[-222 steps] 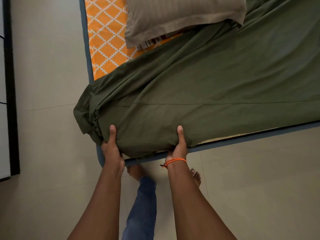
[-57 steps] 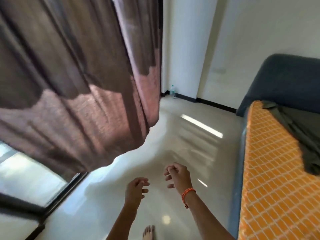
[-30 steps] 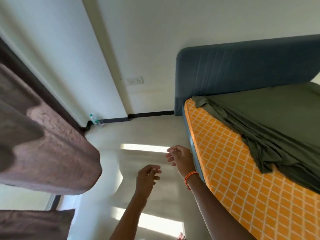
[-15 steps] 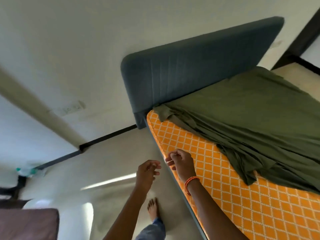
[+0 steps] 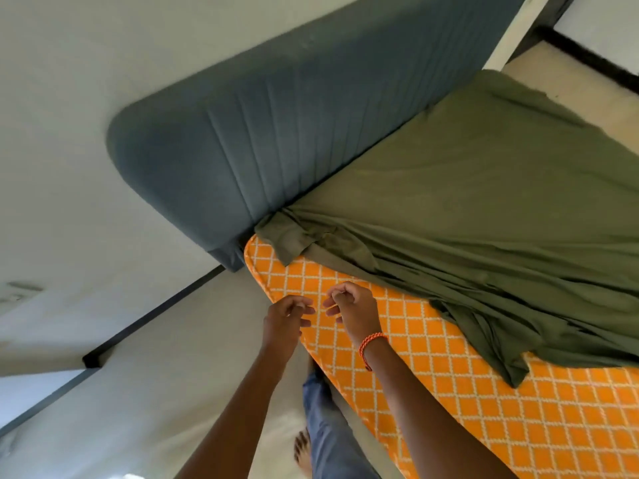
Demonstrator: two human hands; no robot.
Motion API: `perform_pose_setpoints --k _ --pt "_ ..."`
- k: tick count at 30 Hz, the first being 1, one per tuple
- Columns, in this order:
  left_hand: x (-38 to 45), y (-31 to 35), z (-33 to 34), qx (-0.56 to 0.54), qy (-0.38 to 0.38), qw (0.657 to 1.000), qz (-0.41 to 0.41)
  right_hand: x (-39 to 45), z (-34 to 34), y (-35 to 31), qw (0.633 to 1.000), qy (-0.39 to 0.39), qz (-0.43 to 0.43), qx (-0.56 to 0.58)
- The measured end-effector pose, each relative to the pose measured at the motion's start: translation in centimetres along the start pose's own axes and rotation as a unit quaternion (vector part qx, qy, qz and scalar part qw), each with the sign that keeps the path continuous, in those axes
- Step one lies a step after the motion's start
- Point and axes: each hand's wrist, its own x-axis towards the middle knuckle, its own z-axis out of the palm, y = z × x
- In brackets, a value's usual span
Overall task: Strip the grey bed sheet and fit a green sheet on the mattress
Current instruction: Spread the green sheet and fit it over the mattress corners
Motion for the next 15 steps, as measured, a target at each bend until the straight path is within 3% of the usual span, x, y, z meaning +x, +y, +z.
perform_pose_setpoints --k 9,12,15 --pt "18.6 2.0 4.0 0.041 -0.036 0.997 -0.063 20.8 3.5 4.0 0.997 -0.012 0.064 -0.030" --pt "24.4 1.4 5.9 0.038 -0.025 0.996 -0.083 26.5 3.8 6.7 0.988 0.071 0.025 -0.132" --pt "29.7 0.0 8.5 0.040 -0.022 0.993 -0.109 31.0 3.2 8.4 0.958 0.219 0.005 -0.185"
